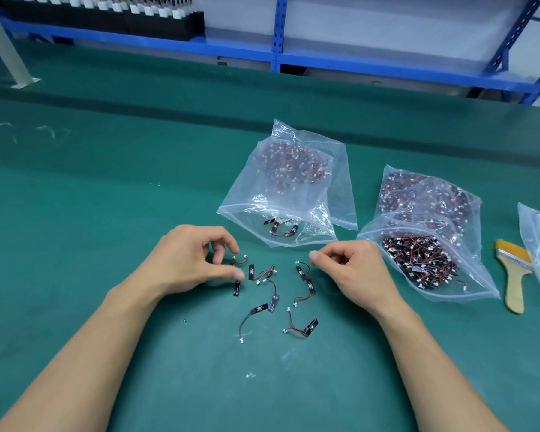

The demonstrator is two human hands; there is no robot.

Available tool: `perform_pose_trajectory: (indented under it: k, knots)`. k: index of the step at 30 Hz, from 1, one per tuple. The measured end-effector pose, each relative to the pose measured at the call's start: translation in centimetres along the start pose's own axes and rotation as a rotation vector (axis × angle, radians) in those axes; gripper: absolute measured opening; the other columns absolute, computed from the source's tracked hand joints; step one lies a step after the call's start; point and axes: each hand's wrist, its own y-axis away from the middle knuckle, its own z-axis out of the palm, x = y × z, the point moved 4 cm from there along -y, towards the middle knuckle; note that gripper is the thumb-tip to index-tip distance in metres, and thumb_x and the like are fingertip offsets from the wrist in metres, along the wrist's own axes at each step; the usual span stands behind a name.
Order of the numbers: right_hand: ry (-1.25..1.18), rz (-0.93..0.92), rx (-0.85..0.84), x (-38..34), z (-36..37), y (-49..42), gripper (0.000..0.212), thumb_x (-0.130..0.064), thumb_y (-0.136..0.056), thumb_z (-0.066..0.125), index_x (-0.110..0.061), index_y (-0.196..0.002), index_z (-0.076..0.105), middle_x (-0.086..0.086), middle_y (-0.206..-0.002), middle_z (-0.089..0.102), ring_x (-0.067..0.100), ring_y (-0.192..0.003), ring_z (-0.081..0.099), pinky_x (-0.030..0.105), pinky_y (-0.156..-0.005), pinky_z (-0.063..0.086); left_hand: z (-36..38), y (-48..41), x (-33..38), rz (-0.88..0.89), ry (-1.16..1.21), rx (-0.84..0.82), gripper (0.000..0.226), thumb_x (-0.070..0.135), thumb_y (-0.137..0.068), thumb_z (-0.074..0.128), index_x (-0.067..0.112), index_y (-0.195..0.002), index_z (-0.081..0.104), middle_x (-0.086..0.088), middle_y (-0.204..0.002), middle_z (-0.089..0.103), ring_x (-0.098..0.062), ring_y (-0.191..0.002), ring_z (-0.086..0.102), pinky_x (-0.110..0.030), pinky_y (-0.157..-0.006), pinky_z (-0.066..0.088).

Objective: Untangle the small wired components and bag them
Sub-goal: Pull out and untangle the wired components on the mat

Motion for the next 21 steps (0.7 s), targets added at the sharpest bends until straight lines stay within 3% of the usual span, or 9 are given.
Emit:
perform_pose_trajectory:
  k: [3, 10, 14, 17, 21]
  knots:
    - [-0.009, 0.013, 0.012, 0.1, -0.1, -0.1, 0.024, -0.027, -0.089, 0.075, -0.021, -0.065, 0.072, -0.011, -0.048, 0.044, 0.006, -0.046, 0.034, 0.014, -0.048, 0.03, 0.4, -0.1, 0.0, -0.033, -0.057, -0.115, 0.057, 0.068, -0.046, 0.084, 0.048, -0.094, 0.062, 0.015, -0.064, 0.057, -0.007, -0.051, 0.043, -0.029, -0.054, 0.031]
    - [-0.049, -0.043, 0.013, -1.0, -0.4, 0.2, 0.023, -0.023, -0.086, 0.078, -0.02, -0.064, 0.072, -0.003, -0.05, 0.044, 0.008, -0.049, 0.033, 0.017, -0.05, 0.031, -0.4, 0.3, -0.4, -0.043, 0.024, -0.183, 0.074, 0.045, -0.044, 0.099, 0.048, -0.106, 0.058, 0.01, -0.062, 0.052, -0.007, -0.048, 0.036, -0.018, -0.048, 0.029]
    - [-0.039, -0.137, -0.115, -2.2, -0.6, 0.9, 0.013, -0.03, -0.078, 0.074, -0.023, -0.068, 0.073, -0.004, -0.047, 0.036, 0.009, -0.049, 0.029, 0.017, -0.05, 0.027, -0.9, 0.4, 0.2, 0.005, 0.115, -0.109, 0.053, 0.044, -0.055, 0.096, 0.04, -0.097, 0.066, 0.009, -0.056, 0.041, -0.008, -0.051, 0.031, -0.021, -0.05, 0.025]
    - [-0.017, -0.175, -0.262, -2.7, -0.6, 1.3, 0.01, -0.029, -0.077, 0.076, -0.022, -0.07, 0.074, -0.004, -0.047, 0.033, 0.008, -0.049, 0.028, 0.016, -0.051, 0.028, -0.5, 0.6, 1.3, 0.087, 0.144, -0.052, 0.035, 0.054, -0.062, 0.085, 0.035, -0.087, 0.069, 0.009, -0.053, 0.033, -0.008, -0.052, 0.028, -0.022, -0.052, 0.022]
    - [0.057, -0.166, -0.461, -3.0, -0.4, 1.8, 0.013, -0.041, -0.071, 0.078, -0.029, -0.077, 0.078, 0.014, -0.054, 0.04, 0.026, -0.053, 0.029, 0.027, -0.053, 0.026, 2.1, 0.6, 2.9, 0.145, 0.023, -0.245, 0.026, 0.058, -0.065, 0.082, 0.042, -0.083, 0.073, 0.001, -0.055, 0.046, -0.014, -0.053, 0.036, -0.029, -0.054, 0.031]
